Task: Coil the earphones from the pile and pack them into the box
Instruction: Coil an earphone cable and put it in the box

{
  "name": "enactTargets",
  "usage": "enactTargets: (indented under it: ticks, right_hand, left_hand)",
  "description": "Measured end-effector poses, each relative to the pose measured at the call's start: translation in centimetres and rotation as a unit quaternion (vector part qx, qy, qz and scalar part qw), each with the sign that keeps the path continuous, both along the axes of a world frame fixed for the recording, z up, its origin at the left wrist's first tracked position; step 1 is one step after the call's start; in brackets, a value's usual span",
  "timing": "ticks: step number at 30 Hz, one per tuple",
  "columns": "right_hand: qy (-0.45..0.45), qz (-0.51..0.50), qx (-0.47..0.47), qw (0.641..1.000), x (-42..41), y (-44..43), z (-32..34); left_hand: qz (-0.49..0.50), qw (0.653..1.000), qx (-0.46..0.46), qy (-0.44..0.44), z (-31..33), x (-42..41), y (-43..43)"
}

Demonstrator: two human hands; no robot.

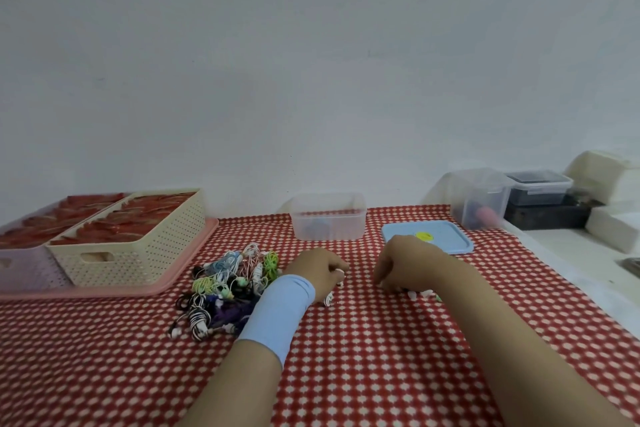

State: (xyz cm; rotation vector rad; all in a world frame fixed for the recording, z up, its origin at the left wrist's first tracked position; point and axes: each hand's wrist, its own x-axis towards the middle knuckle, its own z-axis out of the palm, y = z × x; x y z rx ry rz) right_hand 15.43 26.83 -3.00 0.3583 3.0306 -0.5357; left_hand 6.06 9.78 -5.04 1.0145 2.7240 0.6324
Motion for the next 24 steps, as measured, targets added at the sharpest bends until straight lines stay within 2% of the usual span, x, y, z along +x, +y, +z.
enactTargets:
  ticks: [2, 4, 7, 10, 17, 24]
  right_hand:
    - [0.039, -0.008, -0.004, 0.999, -0.2, 0.0, -0.7]
    - [0.106, -0.018, -0.083, 0.991, -0.3, -0.1, -1.5]
    - [0.204, -0.031, -0.266, 0.942, -0.2, -0.8, -1.6]
    - [0.208, -0.022, -0.388, 0.898, 0.4, -1.5, -1.2]
    - [0.183, 0.001, -0.498, 0.848, 0.8, -1.9, -1.3]
    - [0.158, 0.023, -0.507, 0.847, 0.8, -1.9, -1.2]
  left_hand:
    - [0.006, 0.999, 0.033, -0.003, -0.2, -0.2, -0.1]
    - [0.010, 0.995, 0.094, -0.015, -0.2, 0.0, -0.4]
    - [0.031, 0.971, 0.230, -0.056, -0.3, 0.3, -0.8]
    - [0.038, 0.934, 0.338, -0.112, -0.7, 0.9, -1.4]
    - [0.011, 0.878, 0.409, -0.248, -1.5, 1.2, -2.0]
    - [-0.015, 0.846, 0.440, -0.303, -1.7, 1.4, -1.6]
